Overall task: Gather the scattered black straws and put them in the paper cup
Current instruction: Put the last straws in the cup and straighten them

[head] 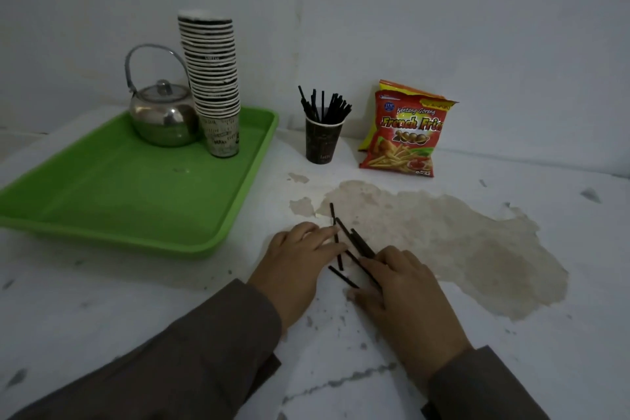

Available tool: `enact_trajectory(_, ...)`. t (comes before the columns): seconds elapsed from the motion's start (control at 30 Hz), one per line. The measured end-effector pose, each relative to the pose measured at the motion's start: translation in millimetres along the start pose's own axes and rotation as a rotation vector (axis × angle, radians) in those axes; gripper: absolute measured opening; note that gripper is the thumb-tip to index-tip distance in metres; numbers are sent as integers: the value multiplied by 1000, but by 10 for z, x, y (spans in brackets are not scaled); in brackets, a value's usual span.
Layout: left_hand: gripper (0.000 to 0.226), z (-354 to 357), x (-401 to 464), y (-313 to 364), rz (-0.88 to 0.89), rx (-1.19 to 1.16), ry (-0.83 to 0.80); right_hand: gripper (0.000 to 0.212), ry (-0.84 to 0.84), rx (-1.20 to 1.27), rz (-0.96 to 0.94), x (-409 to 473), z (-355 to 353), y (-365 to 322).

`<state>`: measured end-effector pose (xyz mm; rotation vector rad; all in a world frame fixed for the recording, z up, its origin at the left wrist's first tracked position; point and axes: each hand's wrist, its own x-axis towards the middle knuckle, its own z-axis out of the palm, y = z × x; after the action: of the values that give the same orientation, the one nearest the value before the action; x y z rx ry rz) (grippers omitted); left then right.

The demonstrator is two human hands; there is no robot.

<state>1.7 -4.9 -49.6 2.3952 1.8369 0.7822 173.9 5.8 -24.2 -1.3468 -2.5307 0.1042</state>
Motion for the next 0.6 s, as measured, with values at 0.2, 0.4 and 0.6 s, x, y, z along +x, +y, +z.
enact_trajectory(0.2, 68, 27, -13, -1, -10, -36, -21, 18, 54, -56, 34, 11, 60, 23)
enact_trajectory(0.4, 69, -29, 77, -26, 60, 13, 5, 16, 57, -63, 74, 23, 26, -16)
enact_trajectory(0.6, 29, -58, 215, -129, 139, 0, -15, 19, 12, -39, 83, 29, -10, -66)
